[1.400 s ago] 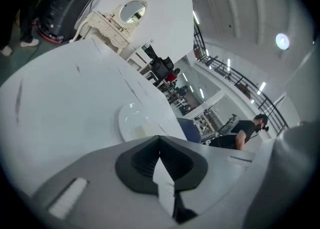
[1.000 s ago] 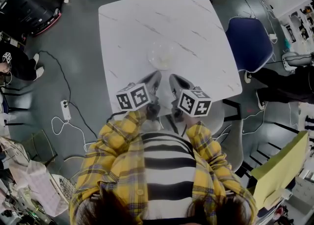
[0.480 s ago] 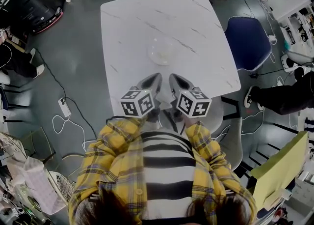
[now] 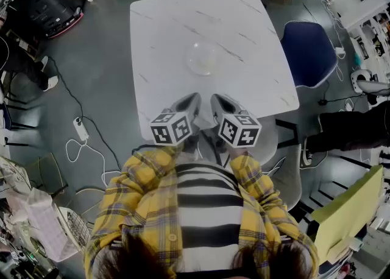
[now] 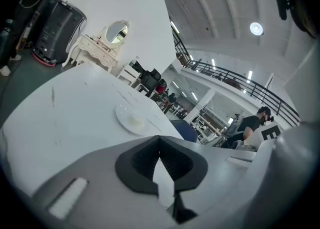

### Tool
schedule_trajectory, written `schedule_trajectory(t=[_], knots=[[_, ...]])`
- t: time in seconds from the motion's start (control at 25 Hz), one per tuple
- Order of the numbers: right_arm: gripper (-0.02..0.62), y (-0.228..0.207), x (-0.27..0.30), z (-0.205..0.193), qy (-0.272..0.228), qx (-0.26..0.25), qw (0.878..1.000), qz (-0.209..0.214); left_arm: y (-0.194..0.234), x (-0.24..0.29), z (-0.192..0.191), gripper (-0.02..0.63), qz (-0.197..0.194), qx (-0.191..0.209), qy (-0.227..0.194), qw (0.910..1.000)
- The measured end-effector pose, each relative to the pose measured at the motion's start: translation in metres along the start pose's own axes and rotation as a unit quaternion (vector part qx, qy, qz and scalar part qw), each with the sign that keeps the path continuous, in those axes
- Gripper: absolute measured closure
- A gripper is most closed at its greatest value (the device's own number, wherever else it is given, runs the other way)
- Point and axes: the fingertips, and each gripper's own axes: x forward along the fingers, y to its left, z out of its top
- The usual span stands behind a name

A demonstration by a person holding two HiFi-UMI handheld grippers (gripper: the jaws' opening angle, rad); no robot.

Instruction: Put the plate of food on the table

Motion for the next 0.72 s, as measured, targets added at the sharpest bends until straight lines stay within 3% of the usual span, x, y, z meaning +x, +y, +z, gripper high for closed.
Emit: schedule_trajectory(t=[0.72], knots=[[0.595,0.004,-0.027,-0.014,-0.001,-0.01,1.0,0.012,-0.008,-0.017,-0.018,0.609,0.019,0.001,-0.011,0.9998]])
